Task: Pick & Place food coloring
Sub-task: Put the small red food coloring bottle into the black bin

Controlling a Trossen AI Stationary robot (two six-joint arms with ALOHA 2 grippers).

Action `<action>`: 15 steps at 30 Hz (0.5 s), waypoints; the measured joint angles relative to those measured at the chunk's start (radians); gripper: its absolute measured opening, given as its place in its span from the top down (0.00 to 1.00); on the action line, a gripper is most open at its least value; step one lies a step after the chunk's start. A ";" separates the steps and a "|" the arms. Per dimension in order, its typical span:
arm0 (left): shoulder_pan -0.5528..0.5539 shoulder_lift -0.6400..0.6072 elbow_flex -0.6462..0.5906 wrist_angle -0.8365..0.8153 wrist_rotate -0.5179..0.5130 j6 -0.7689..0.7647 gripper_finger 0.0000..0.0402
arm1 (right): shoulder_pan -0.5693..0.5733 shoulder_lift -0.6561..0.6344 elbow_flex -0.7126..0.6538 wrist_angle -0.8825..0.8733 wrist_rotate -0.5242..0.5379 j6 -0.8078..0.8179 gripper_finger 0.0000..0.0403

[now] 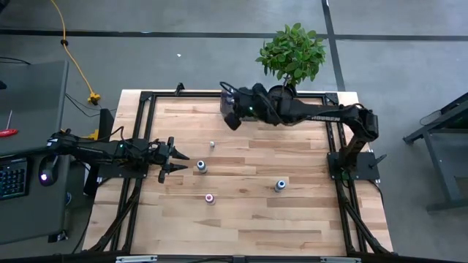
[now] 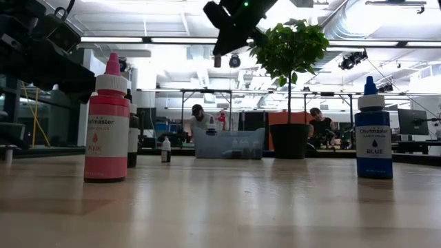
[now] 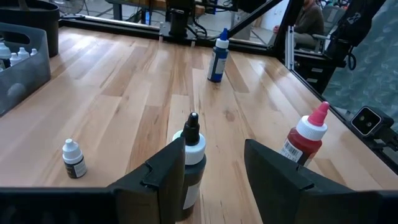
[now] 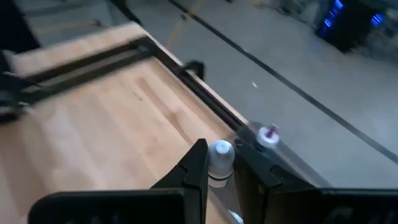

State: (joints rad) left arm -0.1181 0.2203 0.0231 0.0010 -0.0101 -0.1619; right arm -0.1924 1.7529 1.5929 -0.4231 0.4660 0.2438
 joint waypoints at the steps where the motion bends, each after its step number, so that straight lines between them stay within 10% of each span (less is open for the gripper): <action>1: 0.000 0.000 0.000 0.000 0.000 0.000 0.59 | -0.009 0.017 0.030 -0.034 0.007 0.015 0.89; 15: 0.000 0.000 0.000 0.000 0.000 0.000 0.59 | -0.109 0.281 0.217 -0.114 0.118 0.309 0.89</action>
State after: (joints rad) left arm -0.1184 0.2199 0.0231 0.0010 -0.0098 -0.1619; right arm -0.3013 2.0341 1.8097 -0.5366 0.5836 0.5525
